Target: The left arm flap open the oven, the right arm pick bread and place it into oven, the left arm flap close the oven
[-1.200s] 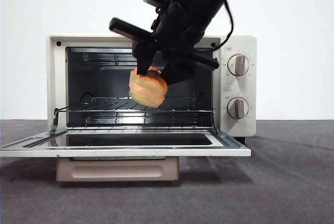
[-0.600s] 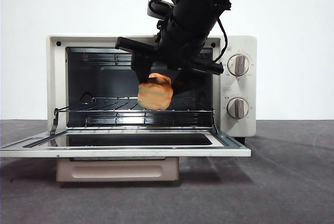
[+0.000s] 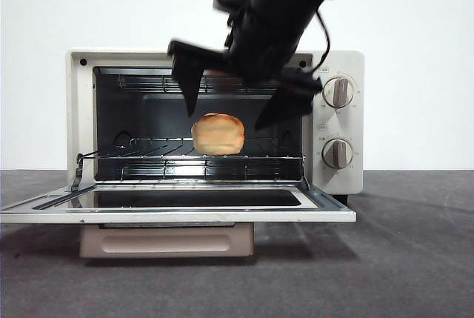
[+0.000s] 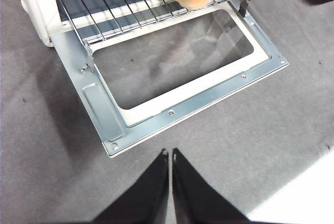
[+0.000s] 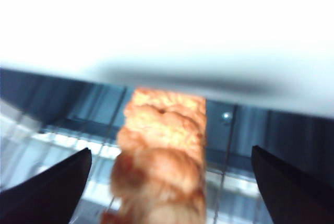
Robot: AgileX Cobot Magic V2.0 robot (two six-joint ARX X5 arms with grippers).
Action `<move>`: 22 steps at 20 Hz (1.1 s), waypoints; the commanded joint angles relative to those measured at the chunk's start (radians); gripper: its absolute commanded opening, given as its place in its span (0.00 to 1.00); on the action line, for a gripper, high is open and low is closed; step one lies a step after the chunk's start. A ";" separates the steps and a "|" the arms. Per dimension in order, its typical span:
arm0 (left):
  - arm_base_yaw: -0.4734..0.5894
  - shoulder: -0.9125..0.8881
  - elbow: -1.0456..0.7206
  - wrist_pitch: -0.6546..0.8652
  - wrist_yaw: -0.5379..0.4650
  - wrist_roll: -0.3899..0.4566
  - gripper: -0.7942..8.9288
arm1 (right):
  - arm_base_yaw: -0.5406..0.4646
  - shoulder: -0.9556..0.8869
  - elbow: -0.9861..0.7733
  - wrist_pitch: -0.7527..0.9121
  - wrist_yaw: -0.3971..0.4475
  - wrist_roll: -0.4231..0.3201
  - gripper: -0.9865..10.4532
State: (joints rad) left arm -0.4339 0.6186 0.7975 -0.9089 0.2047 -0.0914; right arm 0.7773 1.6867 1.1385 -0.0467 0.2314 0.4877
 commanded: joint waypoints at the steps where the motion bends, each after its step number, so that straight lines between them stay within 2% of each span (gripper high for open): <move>1: -0.003 0.002 0.005 0.011 -0.003 0.013 0.10 | 0.025 -0.063 0.022 -0.064 -0.043 0.003 0.51; 3: -0.003 0.002 0.005 0.013 -0.003 0.022 0.10 | 0.034 -0.131 0.022 -0.137 -0.109 -0.031 0.51; 7: -0.003 0.002 0.005 0.034 -0.005 0.024 0.10 | 0.040 -0.291 0.022 -0.301 -0.204 -0.183 0.51; 12: -0.003 0.002 0.004 0.072 -0.006 0.019 0.10 | 0.015 -0.511 0.016 -0.509 -0.209 -0.329 0.51; 14: -0.003 0.002 0.003 0.071 -0.006 0.019 0.10 | 0.004 -0.594 -0.018 -0.536 -0.234 -0.346 0.51; 20: -0.003 0.002 0.003 0.072 -0.006 0.003 0.10 | -0.016 -0.856 -0.262 -0.492 -0.436 -0.346 0.51; 22: -0.003 0.002 0.003 0.075 -0.006 -0.003 0.10 | -0.016 -0.913 -0.307 -0.495 -0.444 -0.342 0.51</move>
State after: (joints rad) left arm -0.4339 0.6186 0.7971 -0.8425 0.2035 -0.0914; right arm 0.7532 0.7700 0.8204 -0.5564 -0.2096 0.1532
